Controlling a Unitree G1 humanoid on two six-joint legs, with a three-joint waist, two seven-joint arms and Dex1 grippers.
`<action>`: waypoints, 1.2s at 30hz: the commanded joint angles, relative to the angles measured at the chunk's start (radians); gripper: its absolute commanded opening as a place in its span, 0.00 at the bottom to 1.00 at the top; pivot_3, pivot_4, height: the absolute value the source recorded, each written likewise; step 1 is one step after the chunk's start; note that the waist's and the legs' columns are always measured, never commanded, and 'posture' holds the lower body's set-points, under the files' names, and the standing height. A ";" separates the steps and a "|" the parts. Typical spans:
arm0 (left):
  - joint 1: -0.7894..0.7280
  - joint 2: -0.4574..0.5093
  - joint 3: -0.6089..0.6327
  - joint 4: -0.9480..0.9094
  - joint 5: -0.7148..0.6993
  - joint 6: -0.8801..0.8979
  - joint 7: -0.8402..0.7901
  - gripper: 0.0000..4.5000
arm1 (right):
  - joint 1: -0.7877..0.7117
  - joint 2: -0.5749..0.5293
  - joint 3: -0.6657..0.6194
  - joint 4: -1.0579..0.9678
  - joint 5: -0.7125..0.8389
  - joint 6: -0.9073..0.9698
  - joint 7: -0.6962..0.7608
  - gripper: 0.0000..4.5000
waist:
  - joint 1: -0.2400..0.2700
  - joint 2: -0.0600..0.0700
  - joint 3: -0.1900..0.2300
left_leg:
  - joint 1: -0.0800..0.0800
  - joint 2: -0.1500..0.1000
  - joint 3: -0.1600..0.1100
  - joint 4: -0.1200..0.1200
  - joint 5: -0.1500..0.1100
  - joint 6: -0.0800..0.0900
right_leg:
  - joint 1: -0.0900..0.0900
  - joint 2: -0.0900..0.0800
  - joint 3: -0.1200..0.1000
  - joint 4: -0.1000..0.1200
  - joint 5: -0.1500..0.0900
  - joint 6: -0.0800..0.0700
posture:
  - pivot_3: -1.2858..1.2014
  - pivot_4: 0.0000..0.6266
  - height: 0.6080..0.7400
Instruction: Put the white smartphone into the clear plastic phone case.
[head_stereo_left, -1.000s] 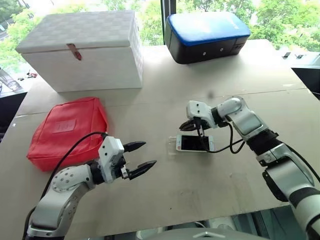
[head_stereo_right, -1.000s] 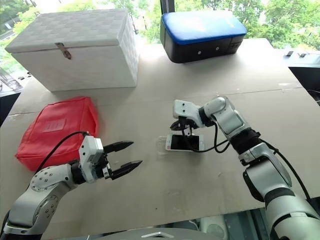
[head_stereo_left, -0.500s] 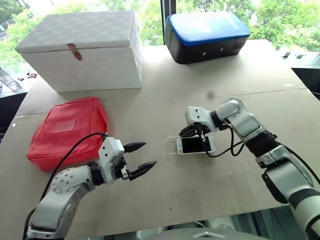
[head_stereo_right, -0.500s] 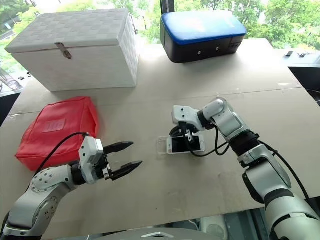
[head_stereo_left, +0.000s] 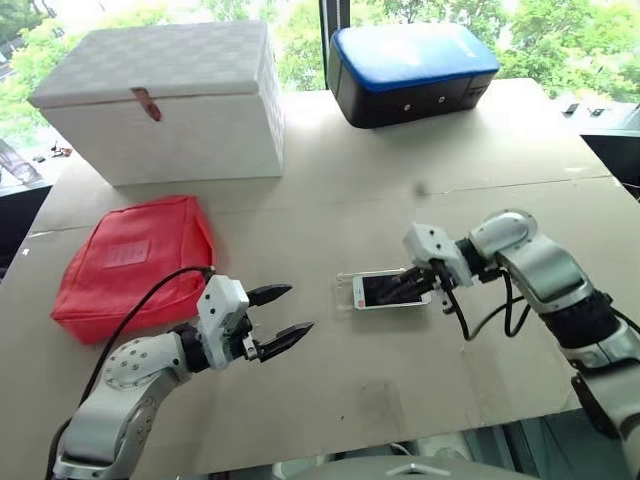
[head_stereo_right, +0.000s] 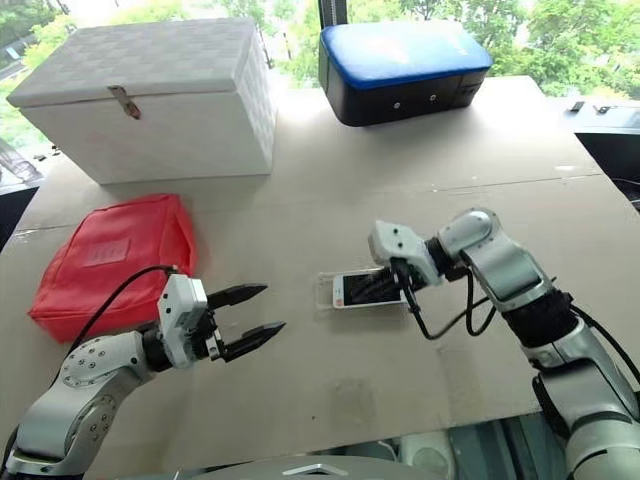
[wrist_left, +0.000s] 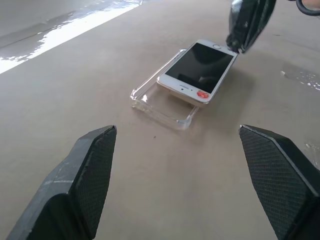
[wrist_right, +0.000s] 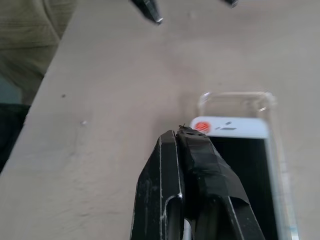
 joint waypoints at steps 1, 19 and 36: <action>-0.009 0.006 0.002 -0.009 -0.002 -0.010 -0.011 0.88 | 0.019 -0.026 0.034 -0.038 -0.023 -0.025 0.006 0.00 | 0.001 0.000 0.000 | 0.000 0.000 0.000 0.000 0.000 0.000 | 0.000 0.000 0.000 0.000 0.000 0.000 | 0.52 0.24 1.00; -0.005 0.012 0.008 -0.003 0.008 -0.017 -0.045 0.88 | -0.023 0.019 0.070 0.129 -0.121 -0.118 -0.042 0.00 | 0.003 -0.001 0.000 | 0.000 0.000 0.000 0.001 0.002 -0.004 | 0.000 0.000 -0.001 0.000 0.000 0.000 | 0.52 0.24 1.00; 0.009 0.001 0.007 -0.003 0.014 -0.025 -0.046 0.88 | -0.042 0.145 0.092 0.160 -0.141 -0.095 -0.172 0.00 | 0.003 -0.001 0.000 | 0.000 0.000 0.000 0.001 0.002 -0.004 | 0.000 0.001 -0.001 0.001 0.001 0.000 | 0.52 0.24 1.00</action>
